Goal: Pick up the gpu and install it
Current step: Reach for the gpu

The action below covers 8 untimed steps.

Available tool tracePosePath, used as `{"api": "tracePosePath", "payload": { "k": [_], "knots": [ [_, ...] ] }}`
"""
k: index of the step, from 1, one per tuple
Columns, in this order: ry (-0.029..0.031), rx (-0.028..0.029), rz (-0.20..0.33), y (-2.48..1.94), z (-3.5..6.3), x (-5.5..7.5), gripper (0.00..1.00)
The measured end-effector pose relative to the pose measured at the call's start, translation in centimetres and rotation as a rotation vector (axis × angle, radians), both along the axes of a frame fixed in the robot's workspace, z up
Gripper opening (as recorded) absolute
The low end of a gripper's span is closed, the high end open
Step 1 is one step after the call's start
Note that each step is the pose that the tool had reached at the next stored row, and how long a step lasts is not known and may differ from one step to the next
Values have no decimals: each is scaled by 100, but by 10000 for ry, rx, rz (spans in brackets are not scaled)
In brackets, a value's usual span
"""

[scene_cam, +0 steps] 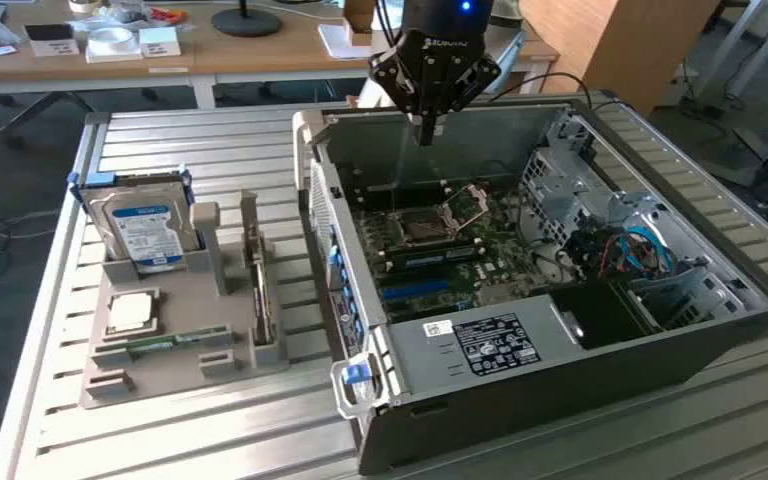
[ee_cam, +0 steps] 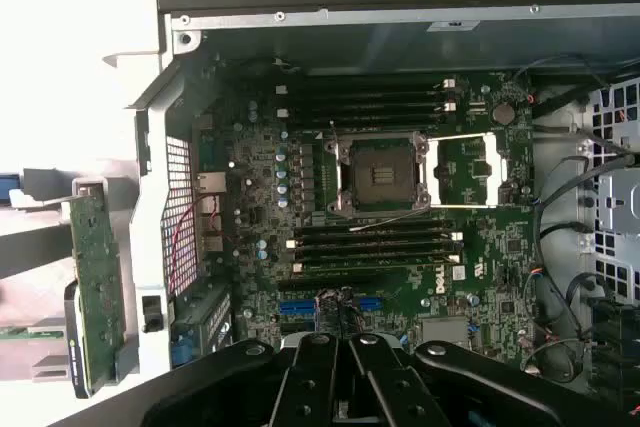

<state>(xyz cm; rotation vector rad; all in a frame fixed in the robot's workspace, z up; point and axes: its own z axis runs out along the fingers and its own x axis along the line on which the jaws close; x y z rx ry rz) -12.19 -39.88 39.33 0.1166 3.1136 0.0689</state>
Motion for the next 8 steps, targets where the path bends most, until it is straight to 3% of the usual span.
{"api": "tracePosePath", "payload": {
  "k": [8],
  "knots": [
    [0, 0, 0, 0, 0, 0, 11]
  ]
}}
